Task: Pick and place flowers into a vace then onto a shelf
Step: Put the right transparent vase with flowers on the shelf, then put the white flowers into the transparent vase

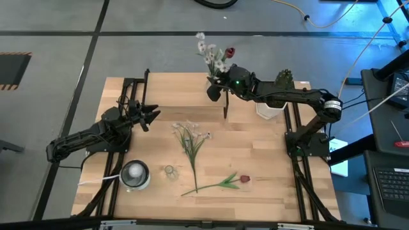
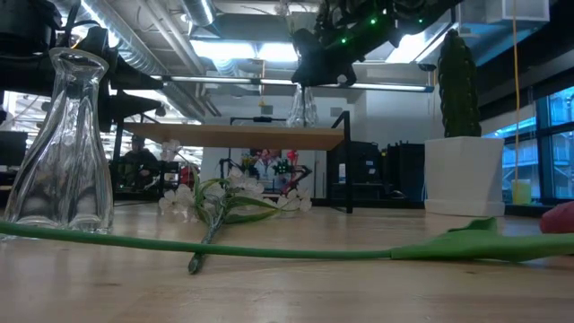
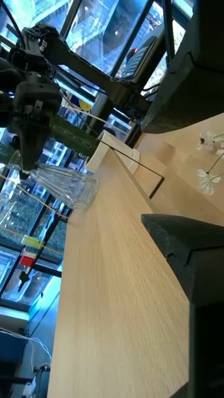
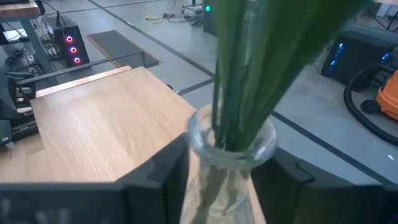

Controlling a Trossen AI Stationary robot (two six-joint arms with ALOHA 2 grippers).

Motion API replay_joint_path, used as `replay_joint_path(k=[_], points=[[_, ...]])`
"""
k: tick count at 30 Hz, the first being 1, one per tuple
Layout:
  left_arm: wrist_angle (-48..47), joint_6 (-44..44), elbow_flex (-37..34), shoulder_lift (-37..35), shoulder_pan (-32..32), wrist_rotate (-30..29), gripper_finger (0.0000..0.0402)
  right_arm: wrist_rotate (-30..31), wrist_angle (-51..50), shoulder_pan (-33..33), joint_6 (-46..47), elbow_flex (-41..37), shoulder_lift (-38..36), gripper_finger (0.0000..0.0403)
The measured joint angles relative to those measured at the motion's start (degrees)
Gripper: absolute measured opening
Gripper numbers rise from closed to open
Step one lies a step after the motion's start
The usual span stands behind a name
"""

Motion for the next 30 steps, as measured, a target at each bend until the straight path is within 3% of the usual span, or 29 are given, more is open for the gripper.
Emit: replay_joint_path(k=[30], points=[[0.02, 0.02, 0.0, 0.01, 0.0, -0.06, 0.0216, -0.21, -5.99, -0.04, 1.64, 0.07, -1.07, 0.0385]])
